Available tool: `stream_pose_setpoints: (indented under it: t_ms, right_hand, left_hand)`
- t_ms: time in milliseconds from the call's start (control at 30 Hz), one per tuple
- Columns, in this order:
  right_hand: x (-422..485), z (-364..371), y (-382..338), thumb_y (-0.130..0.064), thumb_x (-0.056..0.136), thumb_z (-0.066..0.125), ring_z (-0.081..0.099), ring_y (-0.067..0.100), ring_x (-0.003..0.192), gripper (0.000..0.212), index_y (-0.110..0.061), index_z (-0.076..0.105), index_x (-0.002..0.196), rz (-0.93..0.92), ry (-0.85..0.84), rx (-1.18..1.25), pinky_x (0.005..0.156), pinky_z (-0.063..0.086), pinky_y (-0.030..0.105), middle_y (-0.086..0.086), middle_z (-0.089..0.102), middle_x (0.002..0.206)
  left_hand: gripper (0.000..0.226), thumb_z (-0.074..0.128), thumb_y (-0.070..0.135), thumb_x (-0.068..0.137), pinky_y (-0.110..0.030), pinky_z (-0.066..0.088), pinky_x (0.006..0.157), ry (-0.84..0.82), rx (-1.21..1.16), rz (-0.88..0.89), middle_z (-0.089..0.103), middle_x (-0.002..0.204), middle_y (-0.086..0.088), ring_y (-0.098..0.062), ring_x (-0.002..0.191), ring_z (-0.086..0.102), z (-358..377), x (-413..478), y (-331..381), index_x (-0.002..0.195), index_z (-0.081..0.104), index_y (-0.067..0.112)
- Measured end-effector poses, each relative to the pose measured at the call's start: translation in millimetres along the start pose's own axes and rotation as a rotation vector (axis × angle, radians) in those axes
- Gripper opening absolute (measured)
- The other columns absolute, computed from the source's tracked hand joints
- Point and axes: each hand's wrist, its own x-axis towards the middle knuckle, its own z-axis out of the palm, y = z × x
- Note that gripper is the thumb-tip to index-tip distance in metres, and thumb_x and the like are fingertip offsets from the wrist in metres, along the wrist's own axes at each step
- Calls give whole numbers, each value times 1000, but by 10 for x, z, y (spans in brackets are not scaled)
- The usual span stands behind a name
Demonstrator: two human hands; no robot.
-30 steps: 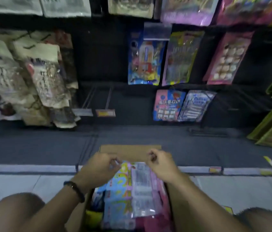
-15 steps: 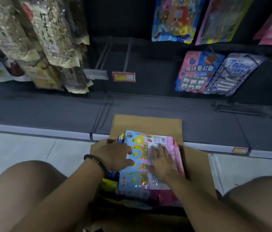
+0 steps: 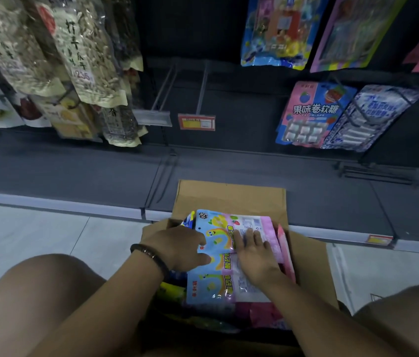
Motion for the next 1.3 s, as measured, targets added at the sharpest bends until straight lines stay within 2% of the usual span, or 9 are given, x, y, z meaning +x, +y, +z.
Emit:
stream_pose_setpoints:
  t_ms: [100,267,467,600,700,833,933,1067,1300]
  right_hand:
    - [-79,-37,32,-7,67,76,70,44,99,62,-10,62,127,-2,72,59,72,59,58,19,69,112]
    - [-458,-664,103,-2,87,63,67,33,110,41,-21,58,122,41,281,256,102,50,49,4,69,115]
    - [-809,-1208,294,-13,111,41,72,22,94,18,-26,54,108,169,533,1137,72,52,36,-9,70,96]
    - [-885,-1281,420,-33,107,44,72,25,105,26,-27,68,112,150,522,1505,95,58,51,3,76,108]
    - [-944,-1252,482,-52,97,45,74,32,107,43,-20,71,111,153,413,1586,98,55,62,9,77,109]
    - [-1027,-1382,466,-51,96,49,75,32,107,40,-23,72,112,142,373,1637,98,55,65,11,78,111]
    - [-1079,-1538,502,-25,105,58,74,20,110,28,-32,61,131,87,506,1605,99,58,54,-2,76,117]
    - [-1159,-1687,595,-3,102,65,74,15,115,84,-48,28,162,-30,563,1603,90,63,45,-9,72,129]
    - [-1285,-1886,698,-7,95,75,71,1,102,81,-50,42,156,-28,641,1404,98,61,41,-40,67,119]
  left_hand:
    - [45,49,42,108,-39,47,113,-12,13,-20,54,154,-5,-26,137,54,2,80,-57,149,57,25]
    - [32,43,17,108,-41,51,91,-27,99,-96,66,129,-18,-31,104,62,0,73,-124,123,67,2]
    - [43,57,52,101,-38,48,94,218,-208,-70,63,135,-9,-30,117,62,43,-13,-248,130,53,19]
    - [63,76,46,93,-43,55,103,365,-667,191,63,142,16,-14,126,66,25,-19,-154,145,40,42]
    - [46,74,29,99,-34,58,93,422,-891,276,72,131,18,-3,116,70,-34,-126,27,140,52,36]
    - [27,63,14,105,-41,60,99,478,-1065,369,76,129,3,-18,117,74,-76,-228,196,132,68,16]
    - [26,61,12,106,-48,61,97,492,-1155,363,76,127,-6,-29,114,75,-82,-239,219,131,65,9]
    - [23,62,8,105,-46,63,94,515,-1234,347,78,124,-7,-31,113,75,-112,-247,273,128,66,9]
    - [67,75,2,95,-38,64,91,661,-1196,399,75,126,7,-15,116,74,-202,-347,470,147,42,27]
